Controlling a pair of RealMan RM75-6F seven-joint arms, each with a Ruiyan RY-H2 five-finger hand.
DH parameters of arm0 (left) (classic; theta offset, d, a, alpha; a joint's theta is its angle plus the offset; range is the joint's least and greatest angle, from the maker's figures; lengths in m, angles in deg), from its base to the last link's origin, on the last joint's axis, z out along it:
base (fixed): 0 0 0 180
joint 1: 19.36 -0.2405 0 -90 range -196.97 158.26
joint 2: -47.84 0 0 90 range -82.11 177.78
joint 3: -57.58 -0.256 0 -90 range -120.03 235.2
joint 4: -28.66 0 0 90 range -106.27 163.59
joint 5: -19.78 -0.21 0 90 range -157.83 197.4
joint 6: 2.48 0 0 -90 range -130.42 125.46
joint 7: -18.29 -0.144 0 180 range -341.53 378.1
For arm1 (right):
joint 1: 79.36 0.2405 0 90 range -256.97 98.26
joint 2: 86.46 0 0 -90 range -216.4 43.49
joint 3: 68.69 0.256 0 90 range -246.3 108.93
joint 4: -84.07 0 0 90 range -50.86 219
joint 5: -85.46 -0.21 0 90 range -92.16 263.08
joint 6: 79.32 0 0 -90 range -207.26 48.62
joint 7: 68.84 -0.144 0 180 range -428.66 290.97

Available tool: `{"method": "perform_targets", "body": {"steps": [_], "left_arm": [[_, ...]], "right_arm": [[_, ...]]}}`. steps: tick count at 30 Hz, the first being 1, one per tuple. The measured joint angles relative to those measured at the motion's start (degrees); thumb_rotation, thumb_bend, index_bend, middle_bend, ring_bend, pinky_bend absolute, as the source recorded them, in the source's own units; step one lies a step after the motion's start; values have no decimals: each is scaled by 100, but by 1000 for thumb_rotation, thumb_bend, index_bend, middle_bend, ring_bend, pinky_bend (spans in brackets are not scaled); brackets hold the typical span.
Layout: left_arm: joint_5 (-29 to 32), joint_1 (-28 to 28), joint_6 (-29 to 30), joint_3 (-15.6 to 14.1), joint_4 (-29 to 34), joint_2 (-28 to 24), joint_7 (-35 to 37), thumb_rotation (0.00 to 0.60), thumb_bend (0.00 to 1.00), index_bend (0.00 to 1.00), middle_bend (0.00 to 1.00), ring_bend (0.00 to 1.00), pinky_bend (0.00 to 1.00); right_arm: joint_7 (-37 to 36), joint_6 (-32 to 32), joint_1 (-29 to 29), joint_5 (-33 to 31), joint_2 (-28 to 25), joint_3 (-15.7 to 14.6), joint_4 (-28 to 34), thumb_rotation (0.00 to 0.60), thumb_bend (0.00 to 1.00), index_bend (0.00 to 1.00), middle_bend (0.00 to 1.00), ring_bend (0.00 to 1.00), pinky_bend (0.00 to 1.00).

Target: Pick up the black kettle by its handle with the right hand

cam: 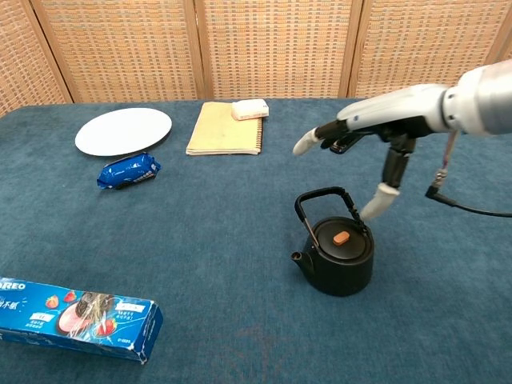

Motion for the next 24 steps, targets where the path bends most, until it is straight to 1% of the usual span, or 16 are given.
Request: {"method": "perform_targets", "body": {"steps": [2, 4, 7, 10, 13, 15, 18, 24], "left_arm": [[10, 3, -7, 3, -9, -1, 11, 600, 0, 0, 0, 0, 0], [23, 10, -25, 5, -22, 1, 21, 600, 0, 0, 0, 0, 0], [52, 25, -63, 10, -52, 7, 42, 600, 0, 0, 0, 0, 0], [78, 40, -93, 20, -77, 11, 65, 600, 0, 0, 0, 0, 0], [105, 49, -115, 29, -92, 11, 84, 600, 0, 0, 0, 0, 0], [118, 56, -126, 35, -97, 10, 89, 600, 0, 0, 0, 0, 0], [128, 59, -131, 39, -101, 8, 102, 600, 0, 0, 0, 0, 0], [136, 58, -135, 40, -115, 1, 144, 600, 0, 0, 0, 0, 0]], "right_arm": [[159, -40, 270, -415, 163, -101, -130, 600, 0, 3, 7, 0, 0], [341, -53, 543, -822, 305, -246, -246, 600, 0, 26, 33, 0, 0], [573, -33, 911, -1397, 471, -475, -364, 600, 0, 86, 101, 1, 0], [790, 17, 1270, -1920, 611, -711, -448, 600, 0, 153, 169, 34, 0], [980, 84, 1622, -2377, 721, -934, -493, 600, 0, 224, 239, 94, 0], [1094, 141, 1811, -2618, 780, -1067, -506, 600, 0, 287, 304, 150, 0], [1271, 275, 2067, -2927, 860, -1260, -506, 600, 0, 343, 362, 201, 0], [1397, 537, 2287, -3191, 865, -1415, -340, 600, 0, 403, 425, 264, 0]]}}
